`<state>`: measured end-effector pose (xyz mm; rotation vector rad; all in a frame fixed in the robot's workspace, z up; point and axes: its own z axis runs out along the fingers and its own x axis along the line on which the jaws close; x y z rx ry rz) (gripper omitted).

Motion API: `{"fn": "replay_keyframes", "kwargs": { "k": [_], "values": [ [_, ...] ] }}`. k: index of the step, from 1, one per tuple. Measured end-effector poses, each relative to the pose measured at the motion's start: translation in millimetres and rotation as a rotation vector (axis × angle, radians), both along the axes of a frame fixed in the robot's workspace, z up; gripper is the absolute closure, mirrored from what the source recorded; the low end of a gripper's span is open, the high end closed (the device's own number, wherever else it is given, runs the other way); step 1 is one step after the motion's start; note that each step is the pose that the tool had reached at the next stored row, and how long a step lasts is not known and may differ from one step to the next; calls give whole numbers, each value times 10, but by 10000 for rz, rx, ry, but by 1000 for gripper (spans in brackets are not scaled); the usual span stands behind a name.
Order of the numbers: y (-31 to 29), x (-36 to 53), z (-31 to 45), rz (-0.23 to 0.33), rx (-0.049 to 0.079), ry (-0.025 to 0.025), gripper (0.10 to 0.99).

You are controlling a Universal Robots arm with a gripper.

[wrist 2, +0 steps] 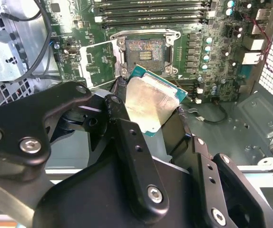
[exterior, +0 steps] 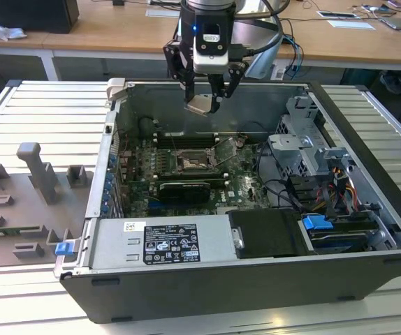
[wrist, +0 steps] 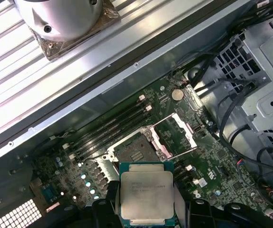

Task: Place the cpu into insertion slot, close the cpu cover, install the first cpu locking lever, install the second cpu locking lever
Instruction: 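Place the cpu into insertion slot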

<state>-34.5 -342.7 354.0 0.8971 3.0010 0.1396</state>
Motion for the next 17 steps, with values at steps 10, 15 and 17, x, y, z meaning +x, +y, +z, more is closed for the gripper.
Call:
{"fn": "replay_keyframes", "kwargs": {
  "k": [10, 15, 17],
  "values": [
    [0, 0, -19, -1302, -4, 0, 545],
    [0, 0, -42, -2093, -4, 0, 545],
    [0, 0, -55, -2409, -4, 1, 545]
  ]
}}
